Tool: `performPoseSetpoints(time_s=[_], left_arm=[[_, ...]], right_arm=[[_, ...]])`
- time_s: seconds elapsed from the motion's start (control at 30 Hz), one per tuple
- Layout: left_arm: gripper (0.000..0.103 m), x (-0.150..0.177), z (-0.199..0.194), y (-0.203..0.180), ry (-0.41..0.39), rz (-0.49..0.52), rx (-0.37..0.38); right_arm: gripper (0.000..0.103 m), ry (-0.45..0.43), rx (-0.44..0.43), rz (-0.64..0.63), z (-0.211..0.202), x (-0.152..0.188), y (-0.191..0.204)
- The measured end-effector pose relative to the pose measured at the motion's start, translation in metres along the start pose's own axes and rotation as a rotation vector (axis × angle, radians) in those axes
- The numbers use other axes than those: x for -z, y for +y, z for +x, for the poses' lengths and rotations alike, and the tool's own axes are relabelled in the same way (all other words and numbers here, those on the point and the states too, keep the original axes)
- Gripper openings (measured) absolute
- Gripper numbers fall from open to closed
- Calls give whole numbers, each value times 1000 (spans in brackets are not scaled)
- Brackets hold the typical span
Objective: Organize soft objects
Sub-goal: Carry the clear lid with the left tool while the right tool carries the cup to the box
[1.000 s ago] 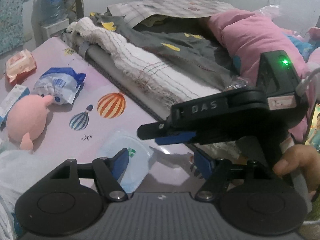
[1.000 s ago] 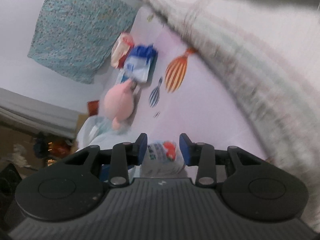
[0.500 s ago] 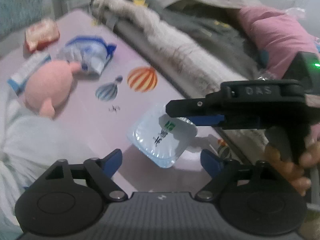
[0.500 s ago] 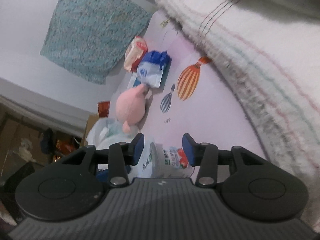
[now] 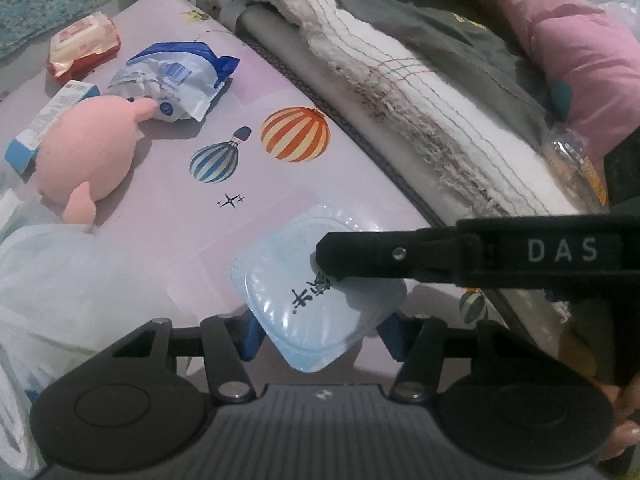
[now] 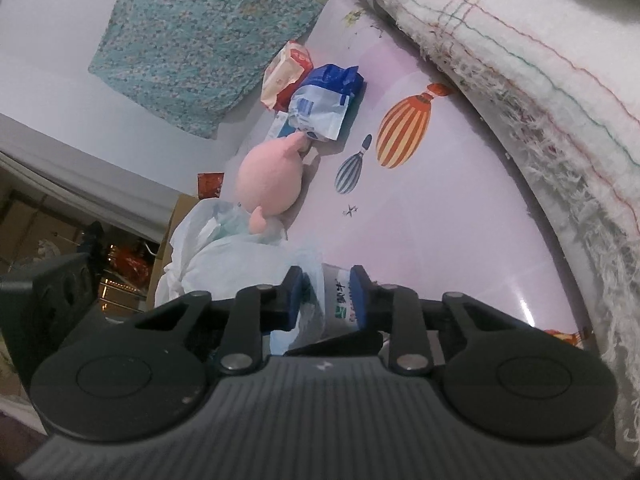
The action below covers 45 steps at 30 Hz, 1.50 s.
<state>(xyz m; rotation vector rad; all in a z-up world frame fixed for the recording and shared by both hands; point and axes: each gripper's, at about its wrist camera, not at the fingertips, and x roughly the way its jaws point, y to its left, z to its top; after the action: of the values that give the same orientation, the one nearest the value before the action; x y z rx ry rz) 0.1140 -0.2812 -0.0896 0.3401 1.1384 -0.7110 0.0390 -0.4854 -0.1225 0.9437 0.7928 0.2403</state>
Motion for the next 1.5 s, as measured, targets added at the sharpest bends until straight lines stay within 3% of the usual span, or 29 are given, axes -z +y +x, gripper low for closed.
performPoseSetpoints(time_s=[0.13,0.3,0.53,0.77,0.93,1.17,1.33,1.5], left_arm=[[57,3,-14,4,-23,-24,-1],[57,4,-52,9,-111,-49,-8],[56,14,-122,28,-273,-113,-47],[56,39,-179,82,-386,-234,-97],[56,63,-212,133,-435,-336,-185],[56,94,-243,215,-438,-504,-275],[55,108,-252,278,-400,-595,-335],[55,110,-240,349,-323,-691,-332]], right_arm=[[20,-7,-10,-24,-4,2,14],[20,-34,-34,-92,-17,1,44],[20,-76,-106,-247,-34,-2,114],[20,-31,-157,-401,-10,2,199],[20,59,-218,-485,33,12,260],[20,216,-296,-533,112,25,335],[20,355,-327,-519,185,26,382],[20,480,-280,-502,269,30,417]])
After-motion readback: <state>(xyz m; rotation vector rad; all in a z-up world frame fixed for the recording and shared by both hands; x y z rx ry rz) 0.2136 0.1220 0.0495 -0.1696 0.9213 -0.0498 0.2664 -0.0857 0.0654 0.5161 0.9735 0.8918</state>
